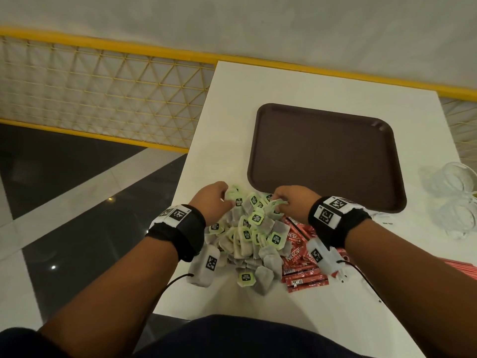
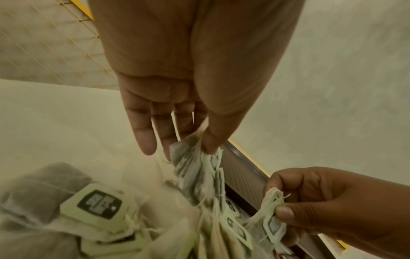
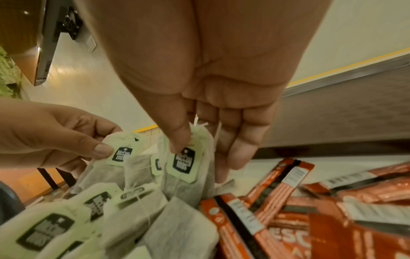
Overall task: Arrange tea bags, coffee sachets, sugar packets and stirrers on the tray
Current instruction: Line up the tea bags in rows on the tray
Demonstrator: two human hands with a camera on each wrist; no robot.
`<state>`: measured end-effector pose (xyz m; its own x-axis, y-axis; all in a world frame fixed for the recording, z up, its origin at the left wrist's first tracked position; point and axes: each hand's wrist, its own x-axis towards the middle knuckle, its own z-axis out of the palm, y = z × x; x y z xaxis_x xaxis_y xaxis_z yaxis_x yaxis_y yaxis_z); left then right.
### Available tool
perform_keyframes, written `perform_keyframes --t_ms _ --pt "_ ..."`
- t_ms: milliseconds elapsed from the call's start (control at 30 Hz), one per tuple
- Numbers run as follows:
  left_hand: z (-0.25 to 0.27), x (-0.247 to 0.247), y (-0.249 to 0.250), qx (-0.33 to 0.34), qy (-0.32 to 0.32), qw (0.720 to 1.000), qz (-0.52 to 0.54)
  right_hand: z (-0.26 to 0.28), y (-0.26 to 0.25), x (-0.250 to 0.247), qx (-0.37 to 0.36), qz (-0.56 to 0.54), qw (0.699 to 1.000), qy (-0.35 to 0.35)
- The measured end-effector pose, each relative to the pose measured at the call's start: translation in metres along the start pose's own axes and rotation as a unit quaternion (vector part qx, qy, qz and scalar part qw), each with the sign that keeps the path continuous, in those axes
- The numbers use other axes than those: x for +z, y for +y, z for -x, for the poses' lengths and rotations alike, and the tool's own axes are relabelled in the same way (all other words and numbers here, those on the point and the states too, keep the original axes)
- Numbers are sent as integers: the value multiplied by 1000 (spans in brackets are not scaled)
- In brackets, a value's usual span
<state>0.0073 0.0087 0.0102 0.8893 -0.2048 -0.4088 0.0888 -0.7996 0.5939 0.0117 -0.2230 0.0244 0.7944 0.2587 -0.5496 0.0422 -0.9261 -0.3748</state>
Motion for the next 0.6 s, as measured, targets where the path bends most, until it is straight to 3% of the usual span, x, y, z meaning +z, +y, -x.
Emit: perform_keyframes --t_ms 267,600 --pt "0 -9 32 39 51 993 96 15 29 -19 -19 -110 991 71" --pt "-32 -5 94 52 50 985 155 20 29 -89 -156 -170 973 27"
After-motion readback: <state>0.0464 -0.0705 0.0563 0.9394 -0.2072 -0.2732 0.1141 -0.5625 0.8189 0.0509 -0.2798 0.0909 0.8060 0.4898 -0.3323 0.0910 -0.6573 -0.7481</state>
